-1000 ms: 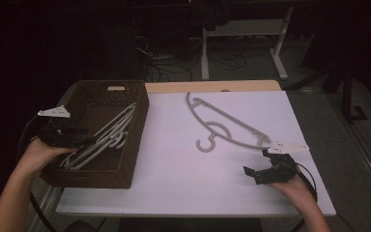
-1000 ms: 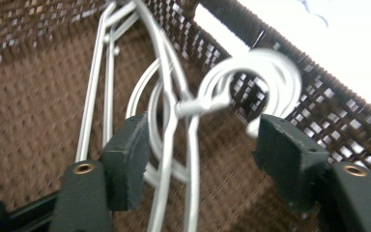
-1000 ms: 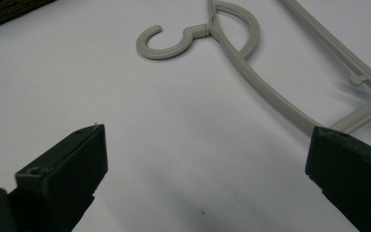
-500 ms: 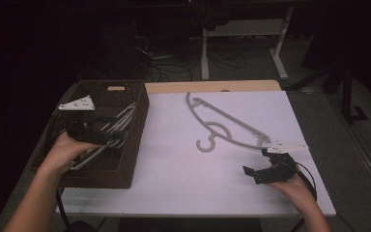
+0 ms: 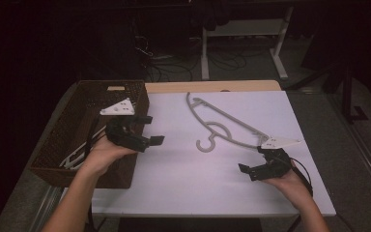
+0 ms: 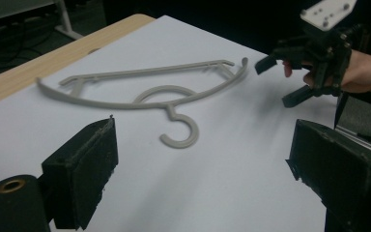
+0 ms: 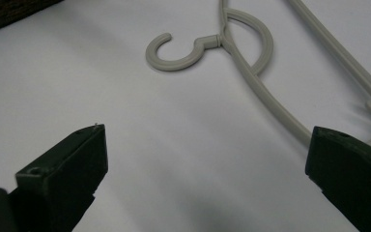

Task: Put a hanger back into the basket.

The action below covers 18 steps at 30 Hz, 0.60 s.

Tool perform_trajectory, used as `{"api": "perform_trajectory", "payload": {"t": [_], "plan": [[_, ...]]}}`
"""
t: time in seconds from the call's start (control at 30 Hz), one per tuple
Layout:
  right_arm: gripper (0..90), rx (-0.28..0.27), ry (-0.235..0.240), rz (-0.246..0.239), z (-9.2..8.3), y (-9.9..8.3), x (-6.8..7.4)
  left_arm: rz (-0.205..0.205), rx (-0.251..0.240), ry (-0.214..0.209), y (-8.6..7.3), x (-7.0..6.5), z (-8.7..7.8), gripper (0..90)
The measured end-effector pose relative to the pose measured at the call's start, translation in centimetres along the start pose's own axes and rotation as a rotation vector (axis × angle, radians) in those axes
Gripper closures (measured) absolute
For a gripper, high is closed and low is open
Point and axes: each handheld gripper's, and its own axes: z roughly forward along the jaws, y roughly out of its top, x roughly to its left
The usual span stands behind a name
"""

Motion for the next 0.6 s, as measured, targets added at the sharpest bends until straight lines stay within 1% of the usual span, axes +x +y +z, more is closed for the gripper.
{"api": "perform_trajectory", "payload": {"t": [0.07,0.13,0.2,0.23,0.27,0.3,0.37,0.43,0.47,0.5,0.53,0.57,0.6], "plan": [[4.8,0.003,-0.002,-0.002,0.2,0.6,0.0,0.007,-0.001,-0.007,-0.3,-0.8,1.1,7.8],[8.2,0.016,-0.010,-0.001,0.6,1.3,-0.2,0.018,0.000,-0.035,-0.8,-1.6,2.2,4.5],[12.4,0.022,-0.008,0.008,1.1,2.0,-0.4,0.015,0.010,-0.046,-1.4,-2.1,3.2,1.8],[14.9,0.033,-0.011,0.018,1.6,2.8,-0.7,0.016,0.013,-0.045,-1.8,-2.2,3.6,0.2],[14.9,0.033,-0.011,0.018,1.6,2.8,-0.7,0.019,0.016,-0.044,-2.1,-2.3,3.9,0.2],[16.6,0.039,-0.011,0.019,1.9,3.0,-0.8,0.015,0.019,-0.055,-2.6,-2.5,4.3,0.0],[22.0,0.061,-0.005,0.025,3.0,4.3,-1.2,0.011,0.014,-0.061,-3.5,-2.7,4.9,0.0],[23.5,0.067,-0.002,0.025,3.2,4.6,-1.3,0.009,0.017,-0.065,-4.4,-2.8,5.5,0.0],[25.8,0.076,0.001,0.024,3.7,5.2,-1.4,0.007,0.017,-0.064,-4.8,-2.8,5.7,0.0],[29.4,0.089,0.006,0.017,4.7,6.2,-1.6,0.000,0.025,-0.069,-5.6,-3.0,6.1,0.0],[29.4,0.089,0.006,0.017,4.7,6.2,-1.6,0.000,0.025,-0.069,-5.6,-3.0,6.1,0.0],[33.0,0.102,0.011,0.015,5.6,7.1,-1.7,-0.003,0.029,-0.071,-6.1,-3.0,6.2,0.0],[33.0,0.102,0.011,0.015,5.6,7.1,-1.7,-0.002,0.036,-0.074,-6.4,-3.0,6.4,0.0]]}}
